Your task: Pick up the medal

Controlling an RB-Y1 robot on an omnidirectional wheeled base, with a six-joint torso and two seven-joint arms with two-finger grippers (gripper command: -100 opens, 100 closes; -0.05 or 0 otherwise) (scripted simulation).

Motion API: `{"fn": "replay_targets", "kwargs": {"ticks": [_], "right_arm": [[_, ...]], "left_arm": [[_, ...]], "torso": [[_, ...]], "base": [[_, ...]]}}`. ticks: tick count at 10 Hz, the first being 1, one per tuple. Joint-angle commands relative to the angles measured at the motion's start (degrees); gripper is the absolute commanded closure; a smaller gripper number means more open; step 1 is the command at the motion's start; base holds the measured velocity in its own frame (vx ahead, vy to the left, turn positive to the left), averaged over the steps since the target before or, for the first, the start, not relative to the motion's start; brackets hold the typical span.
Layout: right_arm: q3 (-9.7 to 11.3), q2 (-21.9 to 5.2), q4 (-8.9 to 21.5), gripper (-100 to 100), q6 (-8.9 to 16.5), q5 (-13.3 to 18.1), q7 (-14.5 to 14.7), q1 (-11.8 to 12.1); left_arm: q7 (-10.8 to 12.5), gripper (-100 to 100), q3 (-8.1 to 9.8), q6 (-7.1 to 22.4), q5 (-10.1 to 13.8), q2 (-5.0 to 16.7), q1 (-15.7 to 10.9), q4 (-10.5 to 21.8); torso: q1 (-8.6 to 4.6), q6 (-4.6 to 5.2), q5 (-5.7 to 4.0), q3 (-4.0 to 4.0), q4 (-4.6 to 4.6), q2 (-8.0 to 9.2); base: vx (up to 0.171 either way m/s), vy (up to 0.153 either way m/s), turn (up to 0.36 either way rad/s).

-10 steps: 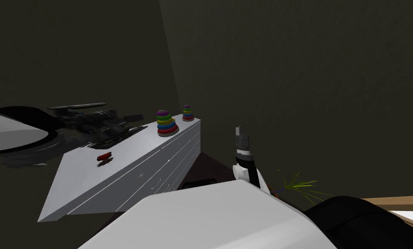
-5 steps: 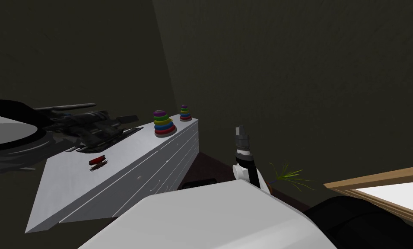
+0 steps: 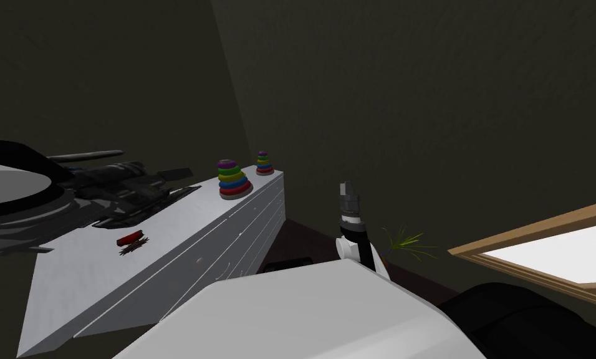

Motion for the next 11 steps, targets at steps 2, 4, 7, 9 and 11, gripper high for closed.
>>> {"fn": "replay_targets", "kwargs": {"ticks": [2, 4, 7, 9, 11], "right_arm": [[0.0, 0.0, 0.0, 0, 0.0, 0.0, 0.0, 0.0], [0.0, 0.0, 0.0, 0, 0.0, 0.0, 0.0, 0.0], [0.0, 0.0, 0.0, 0, 0.0, 0.0, 0.0, 0.0], [0.0, 0.0, 0.0, 0, 0.0, 0.0, 0.0, 0.0], [0.0, 0.0, 0.0, 0, 0.0, 0.0, 0.0, 0.0]], "left_arm": [[-0.2, -100, -0.11, 0.7, 3.9, 0.6, 0.5, -1.7], [-0.8, -100, -0.02, 1.3, 7.1, 0.8, 1.0, -3.1], [-2.0, -100, 0.26, 2.1, 11.8, 0.7, 2.1, -5.6], [-2.9, -100, 0.49, 2.5, 14.5, 0.5, 2.9, -7.3], [-3.6, -100, 0.71, 2.9, 16.7, 0.3, 3.5, -8.8]], "torso": [[0.05, -0.01, 0.01, -0.01, -0.01, -0.02], [0.12, -0.01, 0.04, 0.00, 0.00, 0.01], [0.24, -0.02, 0.07, -0.01, 0.00, -0.01], [0.18, -0.02, 0.06, -0.02, -0.01, -0.04], [0.20, -0.02, 0.06, -0.03, -0.01, -0.06]], "base": [[-0.013, 0.071, -0.094], [-0.021, 0.081, -0.095], [-0.017, 0.100, -0.097], [-0.010, 0.091, -0.072], [-0.007, 0.091, -0.065]]}}
